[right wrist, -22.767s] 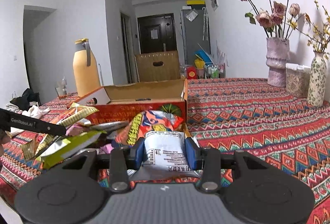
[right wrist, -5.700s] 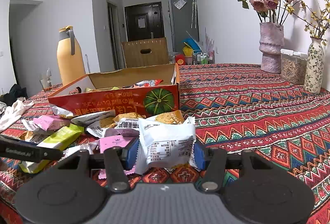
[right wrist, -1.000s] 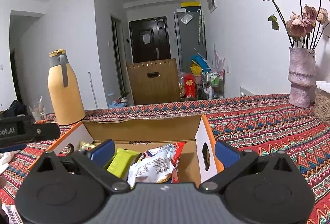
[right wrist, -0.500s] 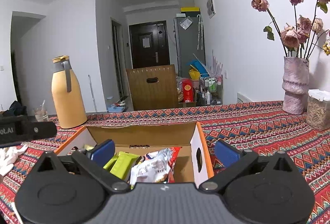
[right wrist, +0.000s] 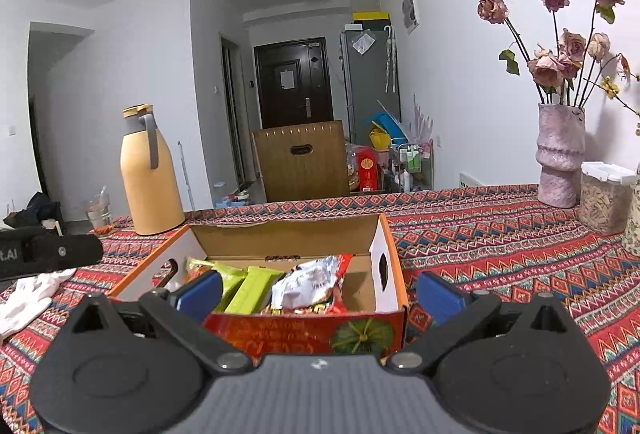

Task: Organize snacks
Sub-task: 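Withdraw both grippers from the box back toward the snack pile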

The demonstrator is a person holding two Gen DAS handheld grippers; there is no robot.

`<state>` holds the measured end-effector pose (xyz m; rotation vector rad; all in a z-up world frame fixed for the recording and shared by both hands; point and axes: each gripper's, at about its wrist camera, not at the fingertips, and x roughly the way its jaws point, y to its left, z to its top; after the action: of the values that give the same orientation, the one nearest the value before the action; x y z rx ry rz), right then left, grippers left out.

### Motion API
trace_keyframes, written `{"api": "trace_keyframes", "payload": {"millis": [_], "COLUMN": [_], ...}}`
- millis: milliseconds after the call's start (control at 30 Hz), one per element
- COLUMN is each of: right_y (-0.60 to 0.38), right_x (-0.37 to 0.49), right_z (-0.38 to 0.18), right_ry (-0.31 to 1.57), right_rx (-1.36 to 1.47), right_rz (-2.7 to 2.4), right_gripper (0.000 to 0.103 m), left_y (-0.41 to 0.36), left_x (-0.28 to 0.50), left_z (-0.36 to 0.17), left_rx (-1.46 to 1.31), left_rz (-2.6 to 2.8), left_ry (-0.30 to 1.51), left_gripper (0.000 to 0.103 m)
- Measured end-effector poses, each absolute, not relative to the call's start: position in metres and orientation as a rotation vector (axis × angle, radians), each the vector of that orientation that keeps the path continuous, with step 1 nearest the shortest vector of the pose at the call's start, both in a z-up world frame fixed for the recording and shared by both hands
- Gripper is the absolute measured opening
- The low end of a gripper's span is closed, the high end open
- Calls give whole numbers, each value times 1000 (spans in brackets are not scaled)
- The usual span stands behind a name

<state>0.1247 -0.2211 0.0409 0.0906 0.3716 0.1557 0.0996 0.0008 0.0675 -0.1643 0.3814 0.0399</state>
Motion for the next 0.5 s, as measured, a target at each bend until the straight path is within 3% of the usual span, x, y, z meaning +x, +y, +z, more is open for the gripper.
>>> {"api": "trace_keyframes", "payload": {"millis": [500], "right_y": [-225], "right_x": [81], "right_z": [27], "right_ry": [413], "right_rx": [87], "right_rz": [159], "right_gripper": [103], "left_y": [21], "left_x": [60], "left_z": [45], "left_rx": [-151], "left_rz": [50], "left_ry": [424], "left_gripper": [103]}}
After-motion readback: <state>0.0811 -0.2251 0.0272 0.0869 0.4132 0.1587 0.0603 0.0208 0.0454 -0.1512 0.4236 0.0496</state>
